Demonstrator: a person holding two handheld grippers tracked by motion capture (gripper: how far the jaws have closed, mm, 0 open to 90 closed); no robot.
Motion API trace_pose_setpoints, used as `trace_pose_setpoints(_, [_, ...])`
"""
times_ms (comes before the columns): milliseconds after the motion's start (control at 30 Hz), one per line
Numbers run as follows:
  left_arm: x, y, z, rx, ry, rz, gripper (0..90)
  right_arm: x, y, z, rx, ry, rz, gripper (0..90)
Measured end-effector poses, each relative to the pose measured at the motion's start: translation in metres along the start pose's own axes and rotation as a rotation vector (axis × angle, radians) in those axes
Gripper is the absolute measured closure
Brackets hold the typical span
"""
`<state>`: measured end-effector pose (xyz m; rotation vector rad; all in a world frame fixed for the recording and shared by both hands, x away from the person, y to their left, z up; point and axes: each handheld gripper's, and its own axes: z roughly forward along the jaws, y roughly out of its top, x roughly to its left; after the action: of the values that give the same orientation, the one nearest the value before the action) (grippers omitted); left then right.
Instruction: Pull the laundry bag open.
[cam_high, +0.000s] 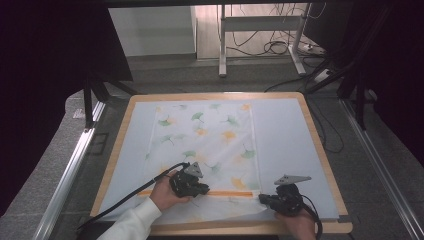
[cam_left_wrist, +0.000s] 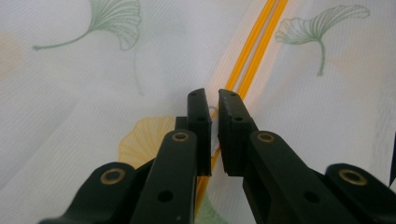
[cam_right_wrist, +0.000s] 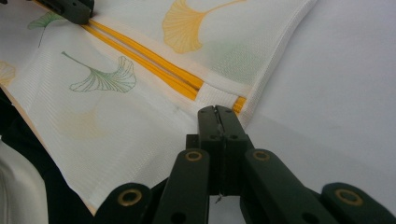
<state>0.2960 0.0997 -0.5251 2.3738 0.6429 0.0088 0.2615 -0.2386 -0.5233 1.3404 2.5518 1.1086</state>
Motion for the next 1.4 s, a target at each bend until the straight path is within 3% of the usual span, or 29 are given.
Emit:
trace_pose_setpoints(567, [0.009, -0.021, -0.018, 0.004, 0.027, -0.03, 84.6, 0.0, 0.0, 0.0, 0.0, -0.002, -0.001, 89.9])
trace_pose_setpoints(1400, [0.016, -0.037, -0.031, 0.007, 0.044, -0.069, 84.6, 0.0, 0.0, 0.0, 0.0, -0.002, -0.004, 89.9])
